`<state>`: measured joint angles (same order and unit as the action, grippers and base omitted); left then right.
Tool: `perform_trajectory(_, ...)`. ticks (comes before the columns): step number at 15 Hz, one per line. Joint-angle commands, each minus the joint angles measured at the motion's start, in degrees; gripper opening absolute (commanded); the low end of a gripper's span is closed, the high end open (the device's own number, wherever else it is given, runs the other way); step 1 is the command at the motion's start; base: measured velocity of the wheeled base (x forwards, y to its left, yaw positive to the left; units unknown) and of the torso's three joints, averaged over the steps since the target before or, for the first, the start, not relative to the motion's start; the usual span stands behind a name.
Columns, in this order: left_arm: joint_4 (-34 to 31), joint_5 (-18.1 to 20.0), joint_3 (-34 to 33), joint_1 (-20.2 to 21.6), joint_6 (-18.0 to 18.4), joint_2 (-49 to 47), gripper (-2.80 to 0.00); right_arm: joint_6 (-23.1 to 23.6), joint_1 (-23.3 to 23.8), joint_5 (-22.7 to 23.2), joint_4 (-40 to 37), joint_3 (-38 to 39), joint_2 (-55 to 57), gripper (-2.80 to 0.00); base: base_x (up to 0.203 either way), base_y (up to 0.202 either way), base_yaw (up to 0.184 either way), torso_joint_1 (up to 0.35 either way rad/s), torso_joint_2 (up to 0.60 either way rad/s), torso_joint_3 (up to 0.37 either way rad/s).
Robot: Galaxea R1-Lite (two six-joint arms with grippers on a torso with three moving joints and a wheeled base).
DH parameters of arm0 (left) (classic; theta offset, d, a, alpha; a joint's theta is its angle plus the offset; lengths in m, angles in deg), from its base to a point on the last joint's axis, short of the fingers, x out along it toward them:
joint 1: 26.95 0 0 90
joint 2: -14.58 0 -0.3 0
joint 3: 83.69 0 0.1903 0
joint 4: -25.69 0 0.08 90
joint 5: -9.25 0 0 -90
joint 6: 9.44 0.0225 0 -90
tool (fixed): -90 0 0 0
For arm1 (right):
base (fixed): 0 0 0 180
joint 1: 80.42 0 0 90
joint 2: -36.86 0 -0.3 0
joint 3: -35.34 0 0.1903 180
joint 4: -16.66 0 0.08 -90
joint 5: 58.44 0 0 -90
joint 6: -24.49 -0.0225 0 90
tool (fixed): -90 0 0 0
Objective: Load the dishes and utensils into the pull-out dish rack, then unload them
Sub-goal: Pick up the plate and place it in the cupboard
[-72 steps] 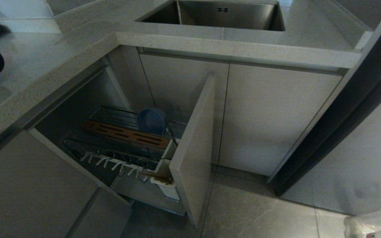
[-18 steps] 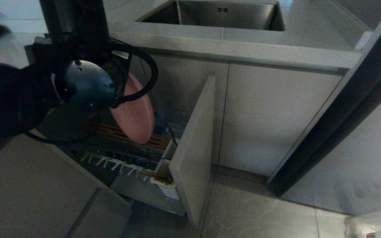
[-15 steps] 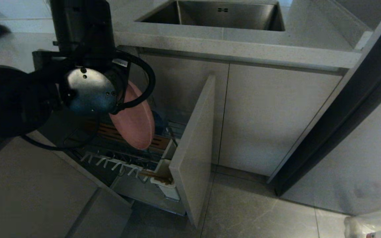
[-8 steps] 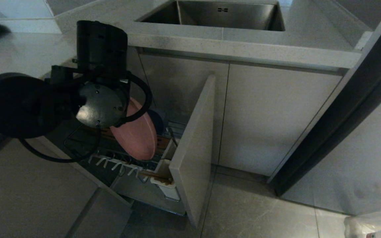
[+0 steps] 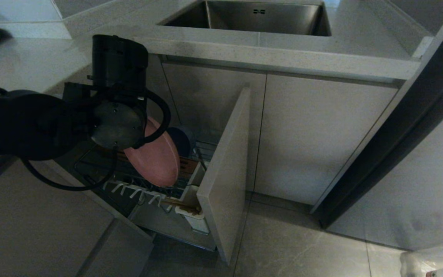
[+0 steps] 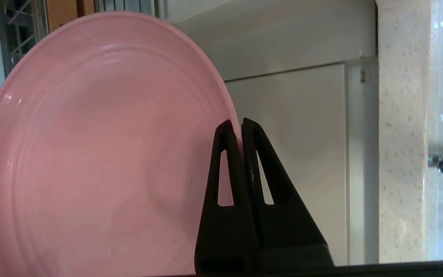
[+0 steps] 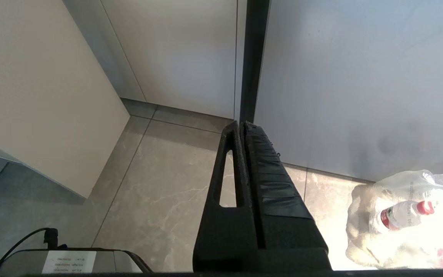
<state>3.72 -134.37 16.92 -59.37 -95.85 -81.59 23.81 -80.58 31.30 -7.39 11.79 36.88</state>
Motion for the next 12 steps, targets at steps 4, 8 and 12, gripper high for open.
perform_trajectory(4, 0.11, 0.39, 0.18, 1.34, -3.24, -0.77, -2.8, -0.02, -0.02, 0.0, -0.02, 0.01, -0.02, -2.8, 0.0, 0.0, 0.0, 0.0, 0.0, 0.0)
perform_trajectory(8, 3.52, 0.71, 0.18, 2.02, -3.24, -0.51, -2.8, -0.01, -0.02, 0.0, -0.02, 0.01, 0.04, -2.8, 0.0, 0.0, 0.0, 0.0, 0.0, 0.0)
perform_trajectory(12, 3.61, 0.8, 0.18, 2.27, -3.24, -0.6, -2.8, -0.02, -0.02, 0.0, -0.02, 0.01, 0.0, -2.8, 0.0, 0.0, 0.0, 0.0, 0.0, 0.0)
